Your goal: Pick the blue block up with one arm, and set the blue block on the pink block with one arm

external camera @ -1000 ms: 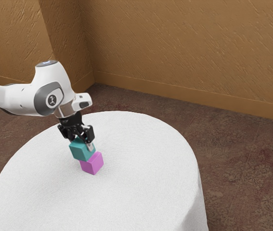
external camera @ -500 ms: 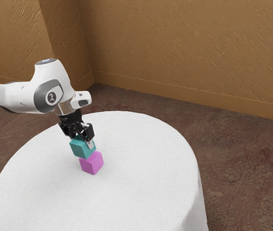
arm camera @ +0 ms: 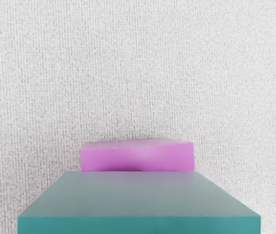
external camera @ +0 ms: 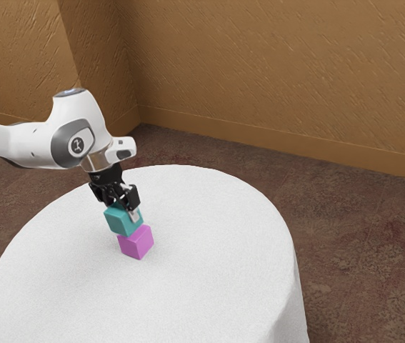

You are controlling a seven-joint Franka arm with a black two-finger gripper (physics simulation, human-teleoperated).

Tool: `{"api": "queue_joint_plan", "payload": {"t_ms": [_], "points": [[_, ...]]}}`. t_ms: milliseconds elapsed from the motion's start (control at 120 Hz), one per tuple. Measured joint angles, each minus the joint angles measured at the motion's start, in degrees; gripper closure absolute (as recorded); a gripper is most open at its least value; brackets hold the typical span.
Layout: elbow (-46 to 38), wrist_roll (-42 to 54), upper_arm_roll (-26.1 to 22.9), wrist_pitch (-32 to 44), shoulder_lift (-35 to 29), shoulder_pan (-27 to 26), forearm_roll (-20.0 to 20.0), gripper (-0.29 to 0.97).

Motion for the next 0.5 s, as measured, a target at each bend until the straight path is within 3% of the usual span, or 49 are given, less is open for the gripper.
{"api": "queue_joint_plan", "payload": {"t_ms": [500], "points": [[0.3,-0.5,0.0,0.1,0.9,-0.2,-0.4,0.28]]}}
